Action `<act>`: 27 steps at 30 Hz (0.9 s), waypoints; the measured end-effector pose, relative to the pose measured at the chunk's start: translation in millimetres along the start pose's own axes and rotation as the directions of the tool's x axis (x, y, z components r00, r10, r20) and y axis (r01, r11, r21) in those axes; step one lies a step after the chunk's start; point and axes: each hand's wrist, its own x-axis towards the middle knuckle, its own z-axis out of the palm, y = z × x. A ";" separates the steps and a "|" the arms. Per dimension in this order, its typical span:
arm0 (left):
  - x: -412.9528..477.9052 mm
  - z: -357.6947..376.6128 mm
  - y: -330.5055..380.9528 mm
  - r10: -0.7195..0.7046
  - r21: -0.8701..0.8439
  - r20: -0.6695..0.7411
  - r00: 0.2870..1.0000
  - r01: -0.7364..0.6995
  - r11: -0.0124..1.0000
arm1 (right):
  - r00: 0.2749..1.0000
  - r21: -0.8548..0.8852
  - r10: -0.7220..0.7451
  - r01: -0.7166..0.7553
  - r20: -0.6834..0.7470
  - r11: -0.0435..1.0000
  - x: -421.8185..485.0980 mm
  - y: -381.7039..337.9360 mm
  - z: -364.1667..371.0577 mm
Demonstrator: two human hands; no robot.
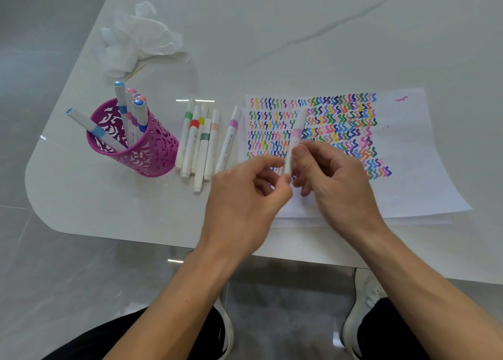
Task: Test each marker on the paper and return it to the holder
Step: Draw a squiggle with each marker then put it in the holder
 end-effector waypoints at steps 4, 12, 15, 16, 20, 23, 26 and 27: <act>-2.6 3.2 1.8 0.012 -0.060 0.083 0.996 -0.007 0.998 | 1.000 -0.014 -0.029 0.029 0.001 0.999 -0.4 0.0 -0.2; 6.3 -9.7 0.0 0.020 -0.053 -0.018 1.000 -0.021 0.998 | 0.992 -0.153 -0.123 0.126 0.027 0.980 -1.3 -1.8 -9.0; 11.8 -18.5 -1.9 0.070 -0.030 -0.035 0.997 -0.071 0.997 | 0.973 -0.283 -0.210 0.229 0.096 0.931 -2.0 -2.9 -12.5; 12.7 -20.5 -2.5 0.095 0.001 -0.016 0.995 -0.095 0.996 | 0.965 -0.327 -0.234 0.261 0.120 0.908 -1.8 -4.0 -13.6; 14.1 -24.7 -4.8 0.174 0.165 0.037 0.984 -0.178 0.970 | 0.949 -0.484 -0.259 0.316 0.182 0.816 0.3 -3.5 -18.8; 14.8 -27.3 -5.4 0.182 0.241 0.035 0.983 -0.184 0.953 | 0.943 -0.525 -0.256 0.331 0.212 0.784 0.7 -2.9 -20.9; 13.3 -28.2 -5.4 0.188 0.306 0.126 0.974 -0.219 0.926 | 0.926 -0.553 -0.277 0.375 0.256 0.744 -0.6 -3.1 -20.1; 12.6 -28.5 -5.3 0.191 0.331 0.166 0.967 -0.237 0.913 | 0.918 -0.564 -0.286 0.394 0.274 0.726 -1.3 -2.8 -19.5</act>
